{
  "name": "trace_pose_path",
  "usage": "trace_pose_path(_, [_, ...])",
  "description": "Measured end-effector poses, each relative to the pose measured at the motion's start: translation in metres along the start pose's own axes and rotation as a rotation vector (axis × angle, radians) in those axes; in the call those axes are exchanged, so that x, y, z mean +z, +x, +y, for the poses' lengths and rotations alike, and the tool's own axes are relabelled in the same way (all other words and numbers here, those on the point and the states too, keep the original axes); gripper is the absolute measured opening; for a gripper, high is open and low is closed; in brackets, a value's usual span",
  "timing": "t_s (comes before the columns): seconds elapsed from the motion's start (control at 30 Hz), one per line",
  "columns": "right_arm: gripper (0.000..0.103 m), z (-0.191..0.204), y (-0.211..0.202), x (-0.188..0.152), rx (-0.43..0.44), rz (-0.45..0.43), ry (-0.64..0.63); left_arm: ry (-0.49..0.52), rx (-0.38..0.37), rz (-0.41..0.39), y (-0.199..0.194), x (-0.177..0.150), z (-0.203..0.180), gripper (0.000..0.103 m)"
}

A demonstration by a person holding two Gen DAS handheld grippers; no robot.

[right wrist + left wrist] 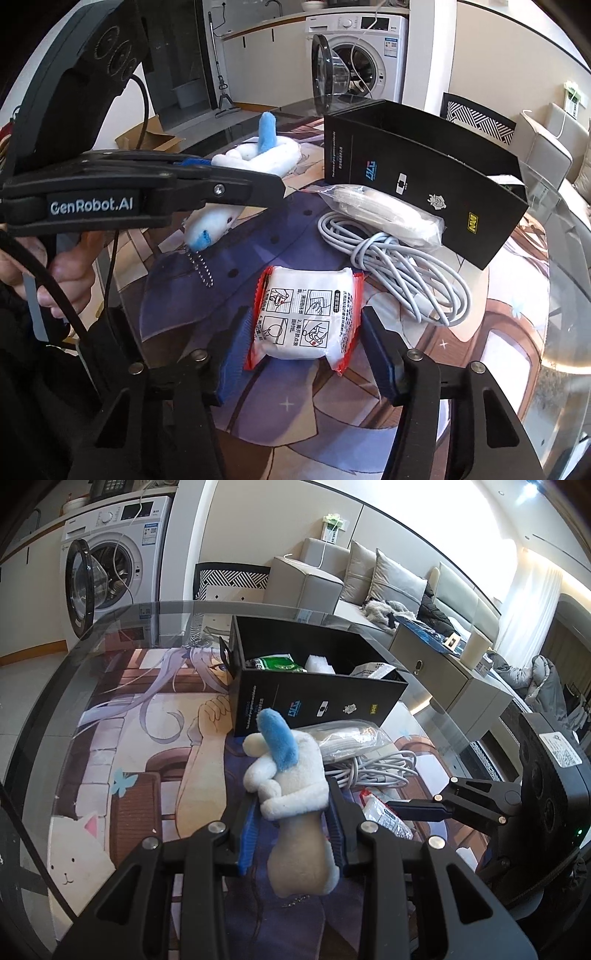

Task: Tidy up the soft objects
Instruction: 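Grasp the white plush toy with the left tool while the right tool grasps the red-edged packet, then carry the plush toy with the left tool while the right tool carries the packet over the box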

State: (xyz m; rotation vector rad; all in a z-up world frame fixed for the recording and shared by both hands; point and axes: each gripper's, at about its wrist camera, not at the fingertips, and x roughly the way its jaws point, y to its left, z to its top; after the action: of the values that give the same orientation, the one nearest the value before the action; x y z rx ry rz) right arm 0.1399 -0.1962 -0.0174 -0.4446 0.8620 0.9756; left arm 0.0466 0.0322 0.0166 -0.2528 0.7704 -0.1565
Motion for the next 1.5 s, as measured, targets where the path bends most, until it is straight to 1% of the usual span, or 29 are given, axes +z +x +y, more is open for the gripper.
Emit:
trace_pose_path(0.23, [0.058, -0.001, -0.028, -0.002, 0.005, -0.052, 0.002, -0.001, 0.0, -0.034, -0.01, 0.005, 0.001, 0.031])
trace_pose_path(0.4, [0.058, -0.01, -0.054, -0.001, 0.006, -0.119, 0.023, 0.006, 0.003, -0.048, -0.014, 0.01, 0.0, 0.031])
trace_pose_path(0.57, [0.058, -0.024, -0.086, 0.003, 0.006, -0.212, 0.068, 0.033, -0.003, -0.072, -0.021, 0.017, -0.006, 0.031])
trace_pose_path(0.7, [0.058, -0.034, -0.108, 0.005, -0.033, -0.27, 0.097, 0.049, -0.003, -0.085, -0.024, 0.023, -0.01, 0.031])
trace_pose_path(0.97, [0.058, -0.054, -0.131, 0.005, -0.104, -0.35, 0.177, 0.097, -0.008, -0.121, -0.029, 0.041, -0.02, 0.031])
trace_pose_path(1.27, [0.058, -0.062, -0.153, 0.022, -0.186, -0.402, 0.203, 0.123, -0.017, -0.15, -0.03, 0.058, -0.024, 0.031])
trace_pose_path(1.5, [0.058, -0.072, -0.155, 0.041, -0.211, -0.418, 0.222, 0.128, -0.025, -0.163, -0.025, 0.075, -0.025, 0.031])
